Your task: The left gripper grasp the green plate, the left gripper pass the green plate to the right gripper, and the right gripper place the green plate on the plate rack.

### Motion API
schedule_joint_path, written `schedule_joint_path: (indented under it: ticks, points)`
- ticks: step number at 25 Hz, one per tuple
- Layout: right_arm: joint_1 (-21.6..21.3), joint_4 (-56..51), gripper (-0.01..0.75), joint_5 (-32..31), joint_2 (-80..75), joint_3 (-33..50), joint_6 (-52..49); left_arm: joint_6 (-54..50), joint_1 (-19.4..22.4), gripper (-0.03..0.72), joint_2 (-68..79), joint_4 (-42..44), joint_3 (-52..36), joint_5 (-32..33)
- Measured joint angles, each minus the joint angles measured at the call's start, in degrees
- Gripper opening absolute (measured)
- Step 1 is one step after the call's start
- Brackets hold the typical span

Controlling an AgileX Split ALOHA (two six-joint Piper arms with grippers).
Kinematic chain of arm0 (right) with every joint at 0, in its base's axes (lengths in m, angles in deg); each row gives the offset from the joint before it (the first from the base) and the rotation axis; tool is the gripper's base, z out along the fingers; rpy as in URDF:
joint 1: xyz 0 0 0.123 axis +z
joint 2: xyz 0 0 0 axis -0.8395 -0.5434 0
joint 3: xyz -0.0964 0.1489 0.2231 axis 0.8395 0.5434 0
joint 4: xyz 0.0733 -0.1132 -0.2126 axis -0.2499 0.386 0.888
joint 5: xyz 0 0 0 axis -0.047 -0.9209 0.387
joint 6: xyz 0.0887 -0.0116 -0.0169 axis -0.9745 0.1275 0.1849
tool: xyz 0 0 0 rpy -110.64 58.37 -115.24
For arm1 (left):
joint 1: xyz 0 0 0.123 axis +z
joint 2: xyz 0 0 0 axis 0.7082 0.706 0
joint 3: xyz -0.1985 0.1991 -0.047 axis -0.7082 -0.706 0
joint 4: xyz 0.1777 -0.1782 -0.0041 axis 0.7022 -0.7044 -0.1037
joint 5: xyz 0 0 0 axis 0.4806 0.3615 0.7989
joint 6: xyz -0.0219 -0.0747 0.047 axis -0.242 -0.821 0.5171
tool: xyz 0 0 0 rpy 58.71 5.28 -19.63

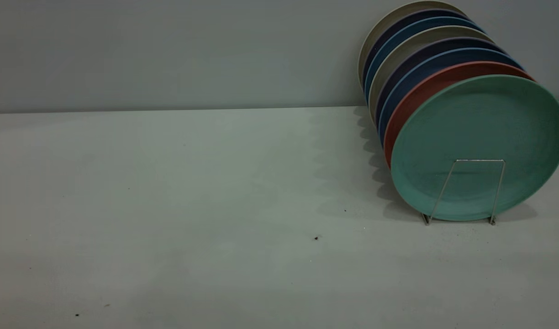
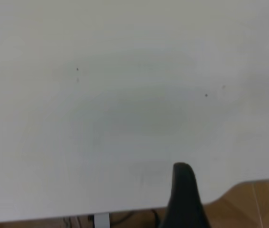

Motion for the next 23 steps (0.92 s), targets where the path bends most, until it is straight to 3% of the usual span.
schedule_joint_path:
  ticks: [9,23]
  points:
    - [0.00,0.00,0.440,0.00,0.00,0.00,0.00,0.00,2.27,0.581,-5.61,0.44,0.00,0.36]
    - [0.00,0.00,0.440,0.00,0.00,0.00,0.00,0.00,2.36,0.581,-5.61,0.48,0.00,0.36]
